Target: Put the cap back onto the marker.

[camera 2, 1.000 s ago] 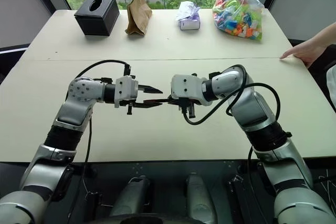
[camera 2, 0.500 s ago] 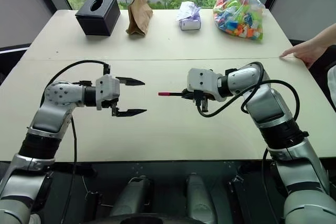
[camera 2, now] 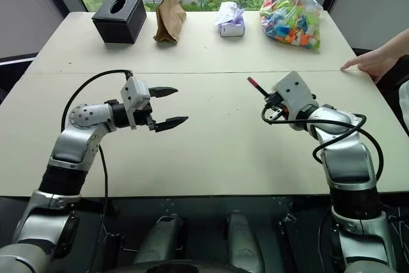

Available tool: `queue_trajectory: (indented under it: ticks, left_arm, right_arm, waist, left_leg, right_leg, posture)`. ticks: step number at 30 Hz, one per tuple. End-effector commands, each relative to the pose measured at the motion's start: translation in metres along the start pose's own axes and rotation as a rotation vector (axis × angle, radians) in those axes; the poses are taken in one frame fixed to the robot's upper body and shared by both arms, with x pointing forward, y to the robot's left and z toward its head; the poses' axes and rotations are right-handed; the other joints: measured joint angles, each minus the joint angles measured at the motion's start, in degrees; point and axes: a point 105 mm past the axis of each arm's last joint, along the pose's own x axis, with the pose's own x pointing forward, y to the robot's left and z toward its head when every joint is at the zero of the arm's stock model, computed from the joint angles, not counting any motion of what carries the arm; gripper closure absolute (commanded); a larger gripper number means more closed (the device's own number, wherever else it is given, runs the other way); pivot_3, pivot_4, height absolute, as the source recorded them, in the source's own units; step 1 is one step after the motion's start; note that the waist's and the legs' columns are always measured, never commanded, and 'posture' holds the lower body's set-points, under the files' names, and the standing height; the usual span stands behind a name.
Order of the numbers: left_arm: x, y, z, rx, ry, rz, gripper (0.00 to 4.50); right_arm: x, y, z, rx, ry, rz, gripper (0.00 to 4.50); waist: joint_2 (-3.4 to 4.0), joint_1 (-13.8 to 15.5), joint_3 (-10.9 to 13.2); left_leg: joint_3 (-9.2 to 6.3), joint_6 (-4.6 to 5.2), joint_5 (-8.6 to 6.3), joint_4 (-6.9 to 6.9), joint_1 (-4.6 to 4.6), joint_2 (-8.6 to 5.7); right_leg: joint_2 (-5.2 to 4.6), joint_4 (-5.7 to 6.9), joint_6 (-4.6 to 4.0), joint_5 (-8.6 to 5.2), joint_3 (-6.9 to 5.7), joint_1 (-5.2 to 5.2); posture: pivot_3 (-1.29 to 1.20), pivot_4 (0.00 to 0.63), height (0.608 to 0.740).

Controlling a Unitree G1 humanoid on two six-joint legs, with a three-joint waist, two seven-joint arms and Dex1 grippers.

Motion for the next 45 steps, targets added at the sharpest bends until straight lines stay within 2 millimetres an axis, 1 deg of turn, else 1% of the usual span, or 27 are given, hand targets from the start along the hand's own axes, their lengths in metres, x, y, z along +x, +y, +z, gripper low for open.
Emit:
queue_trajectory:
  ticks: [1,3,6,8,14,22,27,33,35,36,37,41,42,45]
  left_arm:
    - [0.01,0.0,0.011,0.001,-0.052,-0.007,0.03]
    - [0.017,-0.004,0.011,-0.005,-0.059,-0.021,0.03]
    - [0.025,-0.008,0.011,-0.013,-0.062,-0.041,0.03]
    - [0.029,-0.009,0.013,-0.022,-0.071,-0.048,0.03]
    - [0.03,-0.01,0.013,-0.021,-0.064,-0.071,0.03]
    - [0.028,-0.011,0.012,-0.019,-0.051,-0.074,0.03]
    - [0.027,-0.013,0.012,-0.021,-0.047,-0.079,0.03]
    - [0.025,-0.017,0.011,-0.04,-0.034,-0.093,0.03]
    - [0.024,-0.02,0.011,-0.053,-0.029,-0.106,0.0]
    - [0.024,-0.022,0.01,-0.057,-0.025,-0.115,0.0]
    - [0.023,-0.023,0.01,-0.062,-0.022,-0.121,0.0]
    - [0.023,-0.025,0.011,-0.073,-0.021,-0.132,0.0]
    - [0.023,-0.025,0.012,-0.077,-0.023,-0.138,0.0]
    - [0.026,-0.025,0.014,-0.078,-0.03,-0.154,0.0]
  right_arm:
    - [-0.026,-0.031,-0.022,0.119,0.054,-0.255,4.5]
    - [-0.035,-0.04,-0.035,0.167,0.083,-0.328,4.5]
    - [-0.044,-0.047,-0.051,0.256,0.106,-0.385,4.5]
    - [-0.049,-0.052,-0.062,0.275,0.131,-0.41,4.5]
    - [-0.056,-0.059,-0.078,0.292,0.164,-0.43,4.5]
    - [-0.052,-0.068,-0.098,0.313,0.196,-0.433,4.5]
    - [-0.046,-0.073,-0.103,0.323,0.198,-0.428,4.5]
    - [-0.039,-0.076,-0.104,0.335,0.197,-0.417,4.5]
    - [-0.036,-0.075,-0.104,0.342,0.197,-0.404,3.49]
    - [-0.035,-0.074,-0.104,0.343,0.197,-0.399,3.11]
    - [-0.035,-0.073,-0.104,0.344,0.197,-0.394,2.61]
    - [-0.035,-0.071,-0.102,0.345,0.192,-0.381,0.43]
    - [-0.037,-0.071,-0.098,0.337,0.184,-0.378,0.04]
    - [-0.053,-0.076,-0.071,0.26,0.138,-0.363,0.04]
  waist:
    - [-0.02,0.1,0.0]
    - [-0.02,0.0,0.0]
    - [-0.01,-0.2,0.0]
    - [0.01,-0.3,0.0]
    - [0.03,-0.4,0.0]
    - [0.03,-0.3,0.0]
    - [0.03,-0.3,0.0]
    - [0.04,-0.3,0.0]
    - [0.04,-0.3,0.0]
    - [0.03,-0.3,0.0]
    - [0.03,-0.3,0.0]
    - [0.04,-0.3,0.0]
    - [0.04,-0.3,0.0]
    - [0.11,-0.2,0.0]
  left_leg:
    - [0.0,0.0,0.0,0.0,0.0,0.0]
    - [0.04,0.0,0.0,0.01,0.0,-0.02]
    - [0.04,0.0,0.0,0.02,0.02,-0.03]
    - [0.04,0.0,0.0,0.01,0.05,-0.01]
    - [0.05,0.01,0.0,-0.01,0.06,0.0]
    - [0.05,0.01,0.0,-0.01,0.06,0.0]
    - [0.05,0.01,0.0,-0.01,0.06,0.0]
    - [0.05,0.01,0.0,-0.01,0.07,0.0]
    - [0.05,0.01,0.0,-0.01,0.06,0.0]
    - [0.05,0.01,0.0,-0.01,0.06,0.0]
    - [0.05,0.01,0.0,-0.01,0.06,0.0]
    - [0.05,0.01,0.0,-0.01,0.06,0.0]
    - [0.05,0.01,0.0,0.0,0.06,0.0]
    - [0.05,0.01,0.0,0.0,0.06,-0.01]
  right_leg:
    - [0.0,-0.01,0.0,0.0,-0.01,0.02]
    - [-0.01,-0.01,0.01,0.01,0.02,0.02]
    - [0.0,-0.01,0.01,0.01,0.03,0.03]
    - [0.03,0.0,0.0,0.0,0.03,0.03]
    - [0.03,0.0,0.01,0.0,0.03,0.04]
    - [0.03,-0.01,0.01,0.0,0.03,0.06]
    - [0.03,-0.01,0.01,0.0,0.04,0.06]
    - [0.04,-0.01,0.01,0.0,0.03,0.06]
    - [0.04,-0.01,0.0,0.0,0.03,0.06]
    - [0.04,-0.01,0.01,0.0,0.03,0.06]
    - [0.03,-0.01,0.01,0.0,0.04,0.06]
    - [0.03,-0.01,0.01,0.0,0.04,0.07]
    - [0.03,-0.01,0.01,0.0,0.04,0.07]
    - [0.02,-0.01,0.01,0.0,0.04,0.07]
  posture:
    - [0.0,0.15,0.74]
    - [0.0,0.15,0.74]
    - [0.0,0.15,0.74]
    - [0.0,0.15,0.74]
    - [0.0,0.15,0.74]
    - [0.0,0.15,0.74]
    - [0.0,0.15,0.74]
    - [0.0,0.15,0.74]
    - [0.0,0.15,0.74]
    - [0.0,0.15,0.74]
    - [0.0,0.15,0.74]
    - [0.0,0.15,0.74]
    - [0.0,0.15,0.74]
    - [0.0,0.15,0.74]
